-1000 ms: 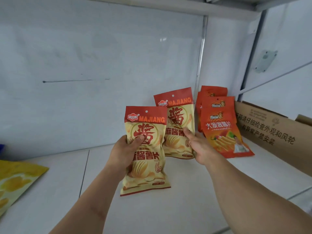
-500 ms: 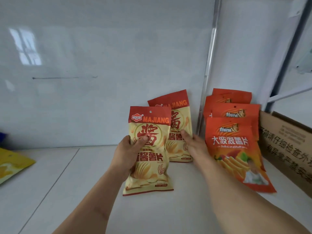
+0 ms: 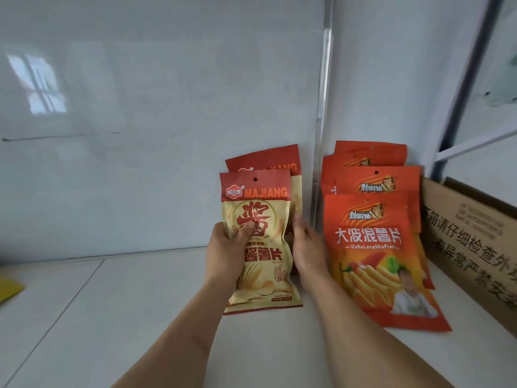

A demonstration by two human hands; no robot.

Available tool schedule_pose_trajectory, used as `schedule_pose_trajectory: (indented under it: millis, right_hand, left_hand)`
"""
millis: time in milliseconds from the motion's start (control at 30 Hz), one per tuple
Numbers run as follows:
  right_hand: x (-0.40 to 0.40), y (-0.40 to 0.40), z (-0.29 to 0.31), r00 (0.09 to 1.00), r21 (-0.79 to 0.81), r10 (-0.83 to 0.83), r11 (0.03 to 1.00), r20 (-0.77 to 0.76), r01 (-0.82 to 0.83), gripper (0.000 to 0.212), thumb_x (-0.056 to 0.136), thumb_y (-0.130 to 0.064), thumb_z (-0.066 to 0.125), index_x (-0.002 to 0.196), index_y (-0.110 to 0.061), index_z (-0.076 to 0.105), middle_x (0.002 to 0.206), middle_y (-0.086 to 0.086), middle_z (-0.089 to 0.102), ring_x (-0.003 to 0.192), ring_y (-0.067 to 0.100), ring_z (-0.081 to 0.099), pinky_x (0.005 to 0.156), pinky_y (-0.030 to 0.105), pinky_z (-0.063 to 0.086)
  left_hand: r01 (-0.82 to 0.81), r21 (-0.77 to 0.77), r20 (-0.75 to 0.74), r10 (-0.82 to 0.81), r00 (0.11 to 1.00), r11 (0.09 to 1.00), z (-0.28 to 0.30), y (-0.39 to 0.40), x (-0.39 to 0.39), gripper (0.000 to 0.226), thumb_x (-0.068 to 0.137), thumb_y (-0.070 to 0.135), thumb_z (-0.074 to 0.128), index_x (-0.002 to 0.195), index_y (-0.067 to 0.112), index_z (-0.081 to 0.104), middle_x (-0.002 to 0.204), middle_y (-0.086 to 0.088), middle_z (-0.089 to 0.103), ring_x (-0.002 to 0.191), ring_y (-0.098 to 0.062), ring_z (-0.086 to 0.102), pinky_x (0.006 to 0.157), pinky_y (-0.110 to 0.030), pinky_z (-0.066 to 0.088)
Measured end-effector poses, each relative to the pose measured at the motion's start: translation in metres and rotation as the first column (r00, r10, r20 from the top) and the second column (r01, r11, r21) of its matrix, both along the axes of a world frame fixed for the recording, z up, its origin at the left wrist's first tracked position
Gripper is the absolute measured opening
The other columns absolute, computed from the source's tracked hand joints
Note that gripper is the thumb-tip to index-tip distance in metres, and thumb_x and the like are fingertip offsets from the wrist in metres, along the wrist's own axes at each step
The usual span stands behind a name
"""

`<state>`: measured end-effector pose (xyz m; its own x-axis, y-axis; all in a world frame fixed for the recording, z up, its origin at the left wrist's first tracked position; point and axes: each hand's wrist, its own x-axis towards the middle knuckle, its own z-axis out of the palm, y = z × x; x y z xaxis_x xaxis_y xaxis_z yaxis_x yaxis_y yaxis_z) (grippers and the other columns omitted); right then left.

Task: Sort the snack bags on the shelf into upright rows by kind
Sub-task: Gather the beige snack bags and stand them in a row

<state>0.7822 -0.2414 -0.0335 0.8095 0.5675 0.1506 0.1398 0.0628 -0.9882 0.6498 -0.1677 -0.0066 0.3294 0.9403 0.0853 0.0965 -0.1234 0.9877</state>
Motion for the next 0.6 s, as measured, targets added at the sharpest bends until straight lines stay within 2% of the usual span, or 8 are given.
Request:
schedule_pose_trajectory:
  millis: [67,133,267,433,600]
  right_hand:
    - [-0.004,-0.004,0.003,0.998,0.033,0.057,0.998,-0.024,-0.057,0.046,0.092,-0.071,0.039,0.1,-0.033,0.064,0.088,-0.018,0.068,0.083,0.001,0.064,0.064,0.016,0.049]
    - [-0.005,-0.005,0.002,0.995,0.012,0.098,0.995,-0.014,-0.098,0.063,0.077,-0.081,0.047,0.109,-0.029,0.063,0.094,-0.013,0.071,0.087,0.005,0.068,0.07,0.021,0.052]
    - [-0.002,-0.004,0.0,0.993,0.021,0.121,0.992,-0.014,-0.121,0.042,0.083,-0.059,0.068,0.108,-0.026,0.063,0.091,-0.012,0.073,0.075,-0.004,0.068,0.057,0.01,0.049]
    - [0.004,0.001,-0.001,0.996,-0.002,0.091,0.996,0.012,-0.091,0.037,0.088,-0.052,0.067,0.109,-0.022,0.065,0.091,-0.011,0.072,0.077,-0.002,0.067,0.056,0.008,0.049]
    - [0.008,0.006,0.0,0.998,-0.008,0.062,0.998,-0.012,-0.062,0.036,0.09,-0.048,0.067,0.107,-0.017,0.066,0.088,-0.01,0.071,0.077,0.001,0.067,0.056,0.009,0.05]
  left_hand:
    - [-0.015,0.016,-0.011,0.016,1.0,1.0,-0.002,0.0,0.008,0.044,0.085,0.056,0.071,0.099,0.017,0.055,0.092,-0.002,0.073,0.082,-0.019,0.073,0.076,-0.048,0.062]
    - [-0.022,0.025,-0.006,0.022,1.0,0.999,-0.004,-0.001,0.014,0.043,0.085,0.057,0.071,0.098,0.019,0.055,0.092,-0.002,0.073,0.082,-0.02,0.073,0.078,-0.05,0.061]
    - [-0.02,0.035,-0.019,0.02,1.0,0.999,-0.008,0.001,0.022,0.045,0.086,0.056,0.07,0.099,0.015,0.054,0.093,-0.004,0.072,0.083,-0.021,0.071,0.08,-0.051,0.06]
    - [0.02,0.026,-0.034,-0.019,0.999,0.999,-0.009,0.001,0.013,0.043,0.091,0.058,0.063,0.106,0.019,0.053,0.095,0.002,0.071,0.084,-0.014,0.069,0.07,-0.037,0.058]
    - [0.141,0.109,-0.284,-0.105,0.953,0.984,-0.026,-0.005,-0.004,0.046,0.094,0.06,0.054,0.113,0.018,0.051,0.103,0.005,0.067,0.096,-0.019,0.066,0.085,-0.043,0.057]
